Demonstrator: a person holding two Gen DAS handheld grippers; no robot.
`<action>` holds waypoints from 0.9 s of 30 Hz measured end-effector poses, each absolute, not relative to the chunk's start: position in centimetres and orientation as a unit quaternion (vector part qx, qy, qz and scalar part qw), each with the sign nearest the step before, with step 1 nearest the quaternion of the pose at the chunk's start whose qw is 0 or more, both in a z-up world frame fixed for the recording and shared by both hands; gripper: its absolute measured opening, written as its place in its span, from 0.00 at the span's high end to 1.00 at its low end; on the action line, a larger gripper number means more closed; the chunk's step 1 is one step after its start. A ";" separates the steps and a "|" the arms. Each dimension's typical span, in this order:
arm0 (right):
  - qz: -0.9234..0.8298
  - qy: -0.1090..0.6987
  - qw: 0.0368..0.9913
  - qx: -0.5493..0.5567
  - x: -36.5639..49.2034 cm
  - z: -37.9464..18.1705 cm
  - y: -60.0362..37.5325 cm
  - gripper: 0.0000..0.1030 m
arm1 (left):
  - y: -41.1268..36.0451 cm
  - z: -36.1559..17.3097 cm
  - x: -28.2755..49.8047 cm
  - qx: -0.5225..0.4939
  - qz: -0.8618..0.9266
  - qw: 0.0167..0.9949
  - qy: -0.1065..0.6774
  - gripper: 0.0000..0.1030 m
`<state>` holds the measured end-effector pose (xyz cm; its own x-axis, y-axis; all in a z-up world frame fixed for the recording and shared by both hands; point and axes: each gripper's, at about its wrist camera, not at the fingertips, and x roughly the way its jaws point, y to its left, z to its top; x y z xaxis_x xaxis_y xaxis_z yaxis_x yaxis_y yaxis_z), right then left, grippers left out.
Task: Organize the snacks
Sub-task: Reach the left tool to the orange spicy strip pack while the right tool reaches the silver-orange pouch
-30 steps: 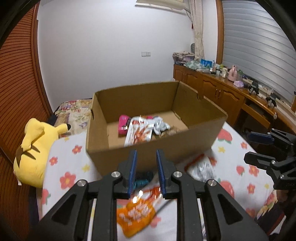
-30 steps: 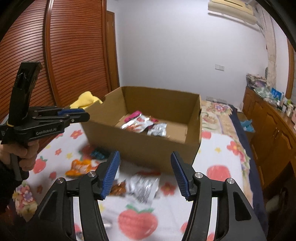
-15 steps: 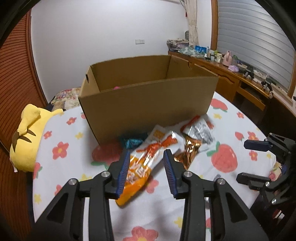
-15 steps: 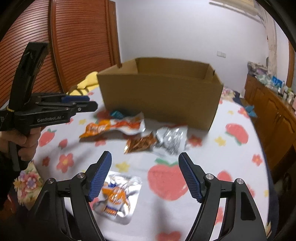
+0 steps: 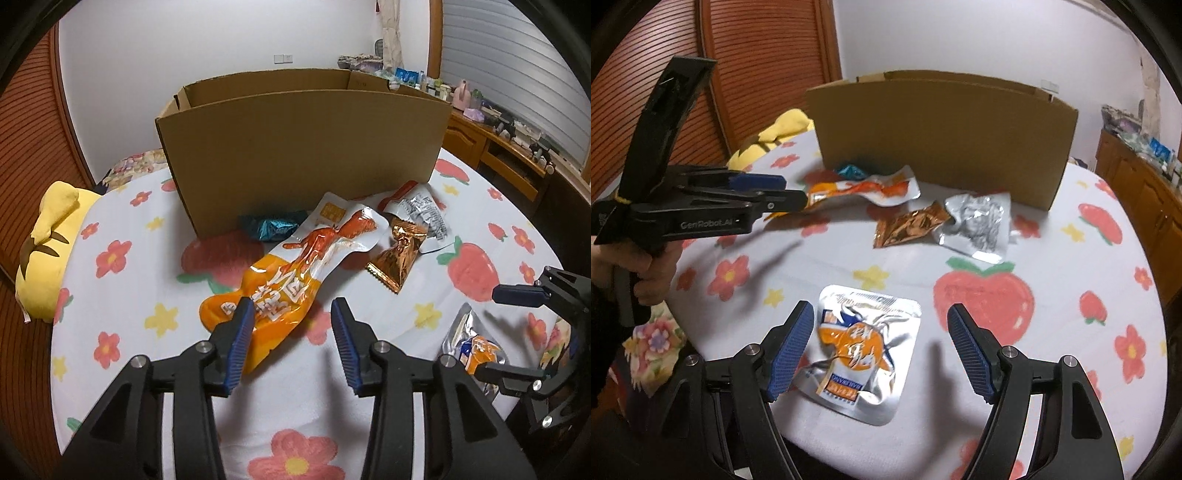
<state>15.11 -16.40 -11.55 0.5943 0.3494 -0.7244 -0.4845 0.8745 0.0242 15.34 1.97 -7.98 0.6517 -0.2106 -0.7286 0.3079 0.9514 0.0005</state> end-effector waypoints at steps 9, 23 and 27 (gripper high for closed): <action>0.223 0.392 0.887 -0.103 14.7 -13.2 -16.2 0.25 | 2.0 -8.0 15.8 0.067 -0.140 0.906 0.393 0.57; 0.216 0.376 0.892 -0.128 14.6 -13.4 -16.0 0.38 | 1.1 -8.2 18.9 0.095 -0.181 0.896 0.394 0.53; 0.217 0.372 0.894 -0.126 14.5 -13.5 -15.9 0.38 | 0.7 -8.2 20.1 0.098 -0.196 0.889 0.401 0.45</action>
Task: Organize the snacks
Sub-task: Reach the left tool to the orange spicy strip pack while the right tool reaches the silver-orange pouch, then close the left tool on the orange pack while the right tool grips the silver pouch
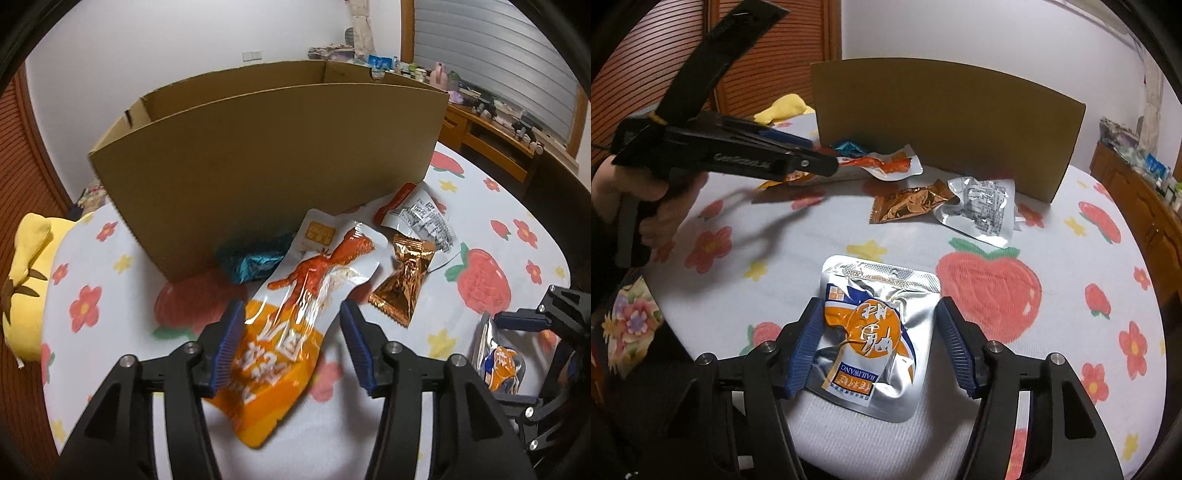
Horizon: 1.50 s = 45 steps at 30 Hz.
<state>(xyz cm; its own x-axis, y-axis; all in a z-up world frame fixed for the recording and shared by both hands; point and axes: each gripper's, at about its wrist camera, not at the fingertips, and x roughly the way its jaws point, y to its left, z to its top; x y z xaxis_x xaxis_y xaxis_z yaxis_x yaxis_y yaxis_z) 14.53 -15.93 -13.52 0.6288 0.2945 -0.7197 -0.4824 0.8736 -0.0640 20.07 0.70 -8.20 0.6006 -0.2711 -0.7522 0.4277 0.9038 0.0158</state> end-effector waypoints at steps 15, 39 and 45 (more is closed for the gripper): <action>0.220 0.364 0.897 -0.122 14.2 -13.5 -16.1 0.38 | -0.5 -9.8 22.0 0.128 -0.199 0.873 0.426 0.35; 0.217 0.369 0.895 -0.125 14.7 -13.4 -16.1 0.38 | 1.7 -9.3 17.1 0.081 -0.211 0.874 0.431 0.65; 0.213 0.370 0.896 -0.123 15.0 -13.3 -16.3 0.39 | 2.6 -8.3 14.7 0.059 -0.213 0.885 0.410 0.65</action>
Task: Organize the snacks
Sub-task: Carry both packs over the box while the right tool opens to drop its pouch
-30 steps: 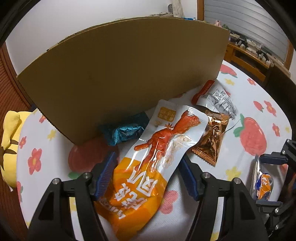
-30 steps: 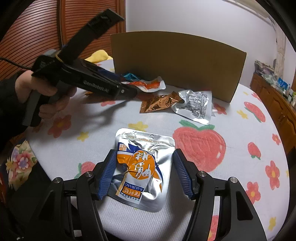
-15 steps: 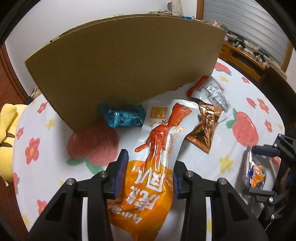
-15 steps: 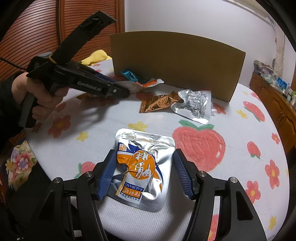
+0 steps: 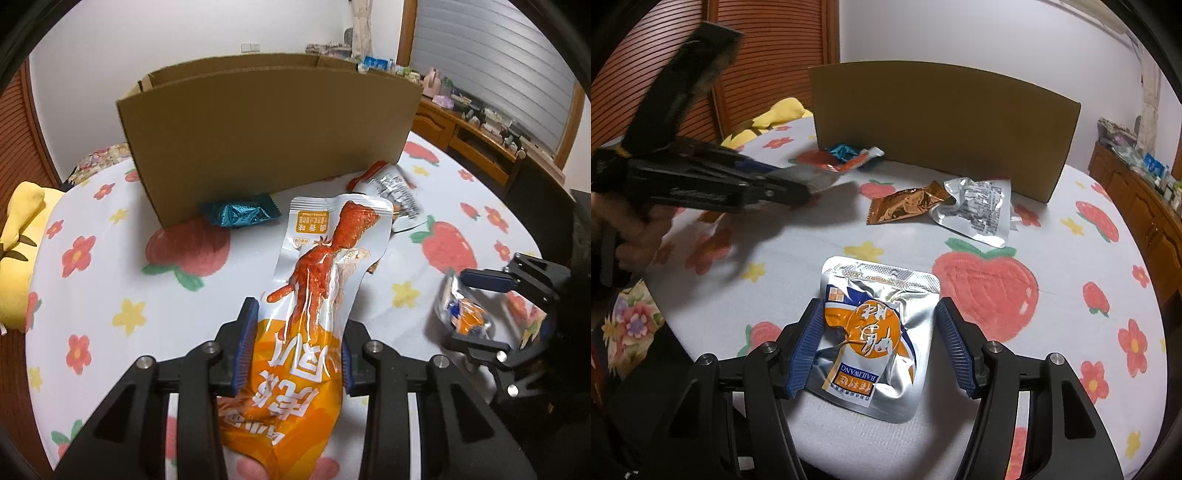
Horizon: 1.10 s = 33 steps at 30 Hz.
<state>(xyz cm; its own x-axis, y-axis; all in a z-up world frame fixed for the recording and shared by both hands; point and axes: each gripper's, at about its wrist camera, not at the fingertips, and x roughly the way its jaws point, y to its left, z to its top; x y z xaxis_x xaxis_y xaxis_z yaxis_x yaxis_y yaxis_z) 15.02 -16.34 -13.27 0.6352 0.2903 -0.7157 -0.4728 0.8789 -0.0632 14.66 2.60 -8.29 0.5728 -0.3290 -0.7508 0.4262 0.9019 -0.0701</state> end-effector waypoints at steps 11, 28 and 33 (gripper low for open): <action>0.200 0.367 0.901 -0.116 15.8 -13.0 -17.3 0.39 | 3.9 -7.6 13.6 0.034 -0.188 0.900 0.392 0.65; 0.202 0.350 0.909 -0.104 16.1 -12.0 -17.8 0.40 | 3.0 -5.8 13.2 0.028 -0.195 0.908 0.369 0.65; 0.202 0.342 0.912 -0.103 16.2 -11.3 -17.9 0.40 | 2.5 -4.5 13.4 0.028 -0.195 0.913 0.356 0.65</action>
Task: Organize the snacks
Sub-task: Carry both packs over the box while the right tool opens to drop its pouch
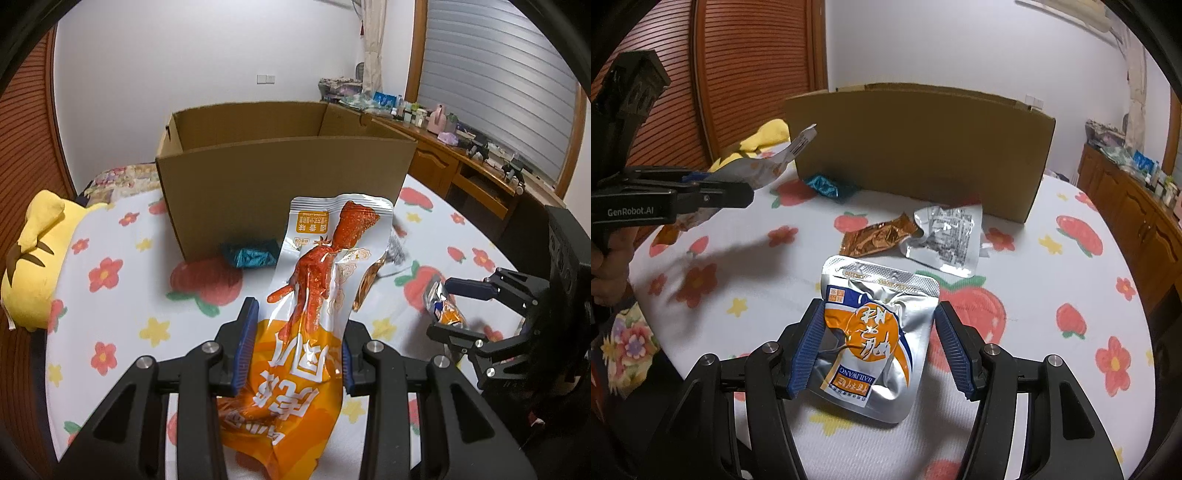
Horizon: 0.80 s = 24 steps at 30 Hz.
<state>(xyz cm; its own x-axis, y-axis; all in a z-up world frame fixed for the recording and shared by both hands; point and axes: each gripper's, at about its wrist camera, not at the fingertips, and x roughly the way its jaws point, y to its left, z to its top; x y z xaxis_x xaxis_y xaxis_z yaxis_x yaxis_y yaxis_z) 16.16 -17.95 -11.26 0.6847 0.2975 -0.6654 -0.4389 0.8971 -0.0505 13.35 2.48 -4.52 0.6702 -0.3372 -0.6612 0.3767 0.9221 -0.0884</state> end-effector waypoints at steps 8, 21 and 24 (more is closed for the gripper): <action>0.199 0.334 0.916 -0.101 16.3 -10.4 -18.4 0.40 | 1.7 -3.1 13.6 0.029 -0.191 0.920 0.341 0.64; 0.200 0.287 0.930 -0.109 18.2 -5.4 -18.8 0.40 | 1.1 0.9 15.2 0.032 -0.190 0.934 0.302 0.64; 0.202 0.269 0.935 -0.114 19.4 -3.4 -18.7 0.40 | 0.8 1.7 16.2 0.031 -0.189 0.935 0.299 0.64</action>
<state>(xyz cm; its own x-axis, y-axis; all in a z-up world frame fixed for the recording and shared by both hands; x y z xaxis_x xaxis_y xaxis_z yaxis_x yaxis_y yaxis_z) 19.37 -18.69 -3.38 0.7742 0.3163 -0.5483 -0.4383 0.8928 -0.1038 16.16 0.79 1.67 0.7501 -0.3342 -0.5707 0.3712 0.9269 -0.0549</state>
